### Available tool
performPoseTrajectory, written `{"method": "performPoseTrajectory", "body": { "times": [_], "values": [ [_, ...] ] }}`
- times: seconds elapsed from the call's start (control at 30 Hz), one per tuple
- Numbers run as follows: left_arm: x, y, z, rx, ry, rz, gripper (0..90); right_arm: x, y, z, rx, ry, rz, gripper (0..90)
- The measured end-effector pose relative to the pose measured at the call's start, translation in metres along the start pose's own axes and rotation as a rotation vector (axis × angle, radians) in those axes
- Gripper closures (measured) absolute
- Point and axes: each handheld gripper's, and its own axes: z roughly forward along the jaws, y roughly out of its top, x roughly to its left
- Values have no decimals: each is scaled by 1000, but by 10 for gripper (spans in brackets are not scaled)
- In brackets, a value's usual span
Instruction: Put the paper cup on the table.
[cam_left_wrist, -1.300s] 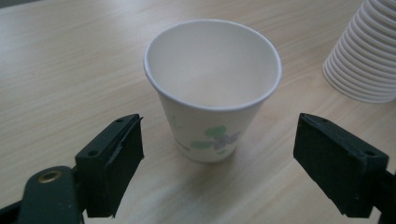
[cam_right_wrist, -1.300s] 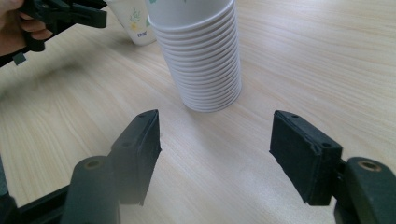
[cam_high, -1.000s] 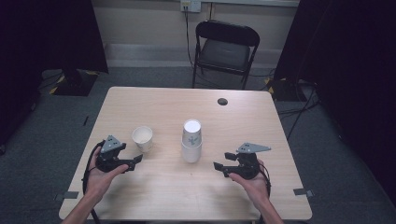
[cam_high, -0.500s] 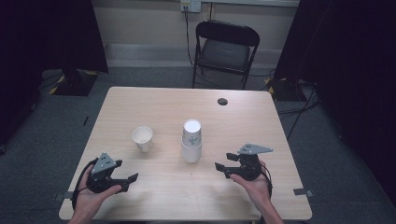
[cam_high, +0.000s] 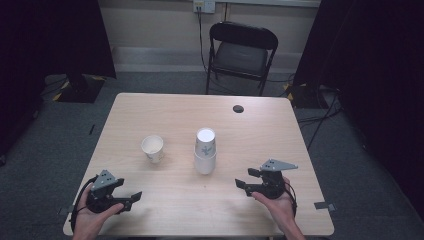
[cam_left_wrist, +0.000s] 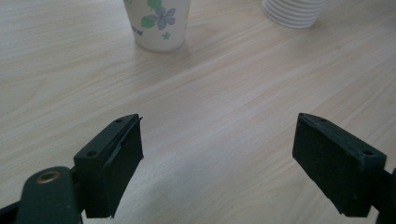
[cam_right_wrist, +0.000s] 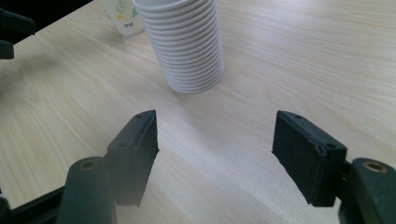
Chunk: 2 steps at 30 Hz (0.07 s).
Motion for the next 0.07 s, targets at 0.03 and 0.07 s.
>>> {"method": "performPoseTrajectory", "body": {
  "times": [0.03, 0.07],
  "values": [
    [-1, 0, 1, 1, -6, 6, 158, -1, 0, 1, 1, 0, 2, 300],
    [-2, 0, 1, 6, -11, 17, 158, -2, -1, 1, 2, -2, -1, 297]
  ]
}}
